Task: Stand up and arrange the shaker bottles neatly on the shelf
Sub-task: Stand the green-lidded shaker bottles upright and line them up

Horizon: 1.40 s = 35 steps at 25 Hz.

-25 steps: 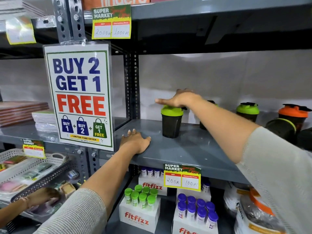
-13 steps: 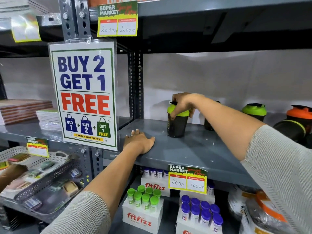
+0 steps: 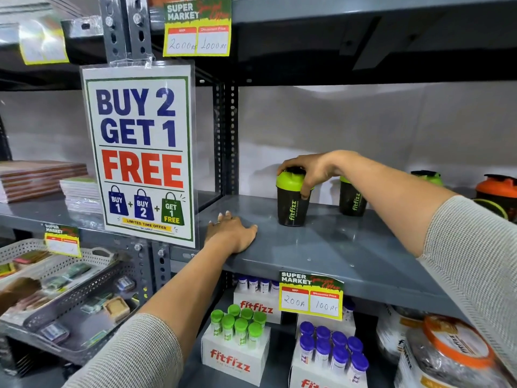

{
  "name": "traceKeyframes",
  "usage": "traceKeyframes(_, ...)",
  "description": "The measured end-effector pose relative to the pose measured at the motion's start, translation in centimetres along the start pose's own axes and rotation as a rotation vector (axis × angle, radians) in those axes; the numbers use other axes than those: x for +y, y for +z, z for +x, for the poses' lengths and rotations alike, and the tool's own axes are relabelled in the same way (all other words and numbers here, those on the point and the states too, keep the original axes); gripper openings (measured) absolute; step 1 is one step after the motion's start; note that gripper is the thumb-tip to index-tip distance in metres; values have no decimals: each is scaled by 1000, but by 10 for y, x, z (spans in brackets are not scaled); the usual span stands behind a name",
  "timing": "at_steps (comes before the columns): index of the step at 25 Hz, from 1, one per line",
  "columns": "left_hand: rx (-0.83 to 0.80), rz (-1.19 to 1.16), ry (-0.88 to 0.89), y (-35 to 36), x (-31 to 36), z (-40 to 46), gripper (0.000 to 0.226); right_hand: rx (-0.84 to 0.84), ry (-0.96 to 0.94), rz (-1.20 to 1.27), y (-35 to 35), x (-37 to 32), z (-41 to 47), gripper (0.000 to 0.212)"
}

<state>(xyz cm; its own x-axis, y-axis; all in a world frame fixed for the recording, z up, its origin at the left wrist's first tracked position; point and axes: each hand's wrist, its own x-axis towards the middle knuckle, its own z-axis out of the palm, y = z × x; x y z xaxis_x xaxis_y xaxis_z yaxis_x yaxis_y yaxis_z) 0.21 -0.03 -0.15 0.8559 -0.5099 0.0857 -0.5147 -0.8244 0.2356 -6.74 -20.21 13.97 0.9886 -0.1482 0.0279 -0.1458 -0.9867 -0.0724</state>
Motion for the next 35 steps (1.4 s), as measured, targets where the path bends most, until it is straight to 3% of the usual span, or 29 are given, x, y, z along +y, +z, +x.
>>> traceKeyframes(16, -6, -45, -7, 1, 0, 1, 74, 14, 56, 228, 4, 6, -1, 81)
traceKeyframes(18, 5, -57, -10, 2, 0, 1, 74, 16, 69, 245, 5, 6, -1, 90)
traceKeyframes(22, 82, -184, -56, 1, 2, -3, 71, 35, 104, 247, 9, 10, -2, 132)
traceKeyframes(25, 322, -206, 30, 0, 6, -16, 43, 68, 85, 271, 7, 18, -12, 140)
traceKeyframes(29, 618, -158, 260, 2, 19, -42, 19, 125, 111, 252, -7, 40, -45, 128)
traceKeyframes(32, 607, -156, 477, 10, 58, -60, 17, 187, 193, 224, -18, 69, -76, 114)
traceKeyframes(35, 476, -198, 567, 15, 114, -66, 22, 254, 296, 196, -26, 103, -116, 88)
